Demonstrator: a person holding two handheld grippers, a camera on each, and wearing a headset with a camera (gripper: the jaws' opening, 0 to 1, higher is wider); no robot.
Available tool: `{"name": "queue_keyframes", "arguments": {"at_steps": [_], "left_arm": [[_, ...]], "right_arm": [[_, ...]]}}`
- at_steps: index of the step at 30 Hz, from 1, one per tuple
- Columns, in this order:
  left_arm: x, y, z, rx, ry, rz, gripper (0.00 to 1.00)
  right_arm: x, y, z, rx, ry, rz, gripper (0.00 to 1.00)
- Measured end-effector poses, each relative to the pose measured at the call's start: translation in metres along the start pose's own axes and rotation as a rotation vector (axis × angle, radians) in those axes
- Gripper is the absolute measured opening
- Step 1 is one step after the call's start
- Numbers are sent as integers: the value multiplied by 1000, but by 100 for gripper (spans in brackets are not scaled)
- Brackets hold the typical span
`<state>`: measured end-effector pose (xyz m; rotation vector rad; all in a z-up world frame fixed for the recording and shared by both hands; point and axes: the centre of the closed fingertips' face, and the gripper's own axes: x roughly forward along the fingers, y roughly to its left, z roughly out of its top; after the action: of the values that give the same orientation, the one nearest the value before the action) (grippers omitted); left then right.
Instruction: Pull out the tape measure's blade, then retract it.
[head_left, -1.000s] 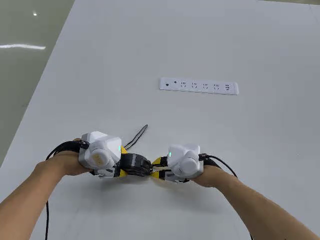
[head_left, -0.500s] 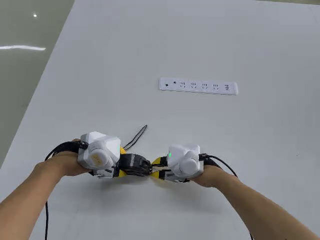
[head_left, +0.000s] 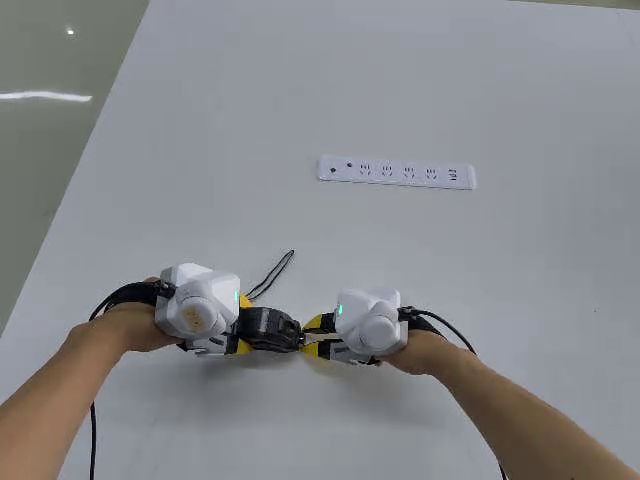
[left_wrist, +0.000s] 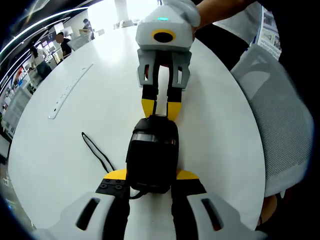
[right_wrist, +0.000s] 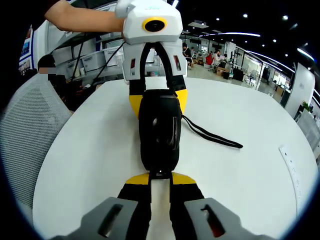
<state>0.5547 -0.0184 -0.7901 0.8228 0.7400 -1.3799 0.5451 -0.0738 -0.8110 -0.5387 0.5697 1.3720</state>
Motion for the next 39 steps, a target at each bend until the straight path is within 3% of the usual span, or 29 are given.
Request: {"name": "queue_keyframes", "arguments": {"at_steps": [39], "left_arm": [[-1,1,-1,3,1,-8,27]], "right_arm": [[-9,1,-5,-2,11,5,11]]}}
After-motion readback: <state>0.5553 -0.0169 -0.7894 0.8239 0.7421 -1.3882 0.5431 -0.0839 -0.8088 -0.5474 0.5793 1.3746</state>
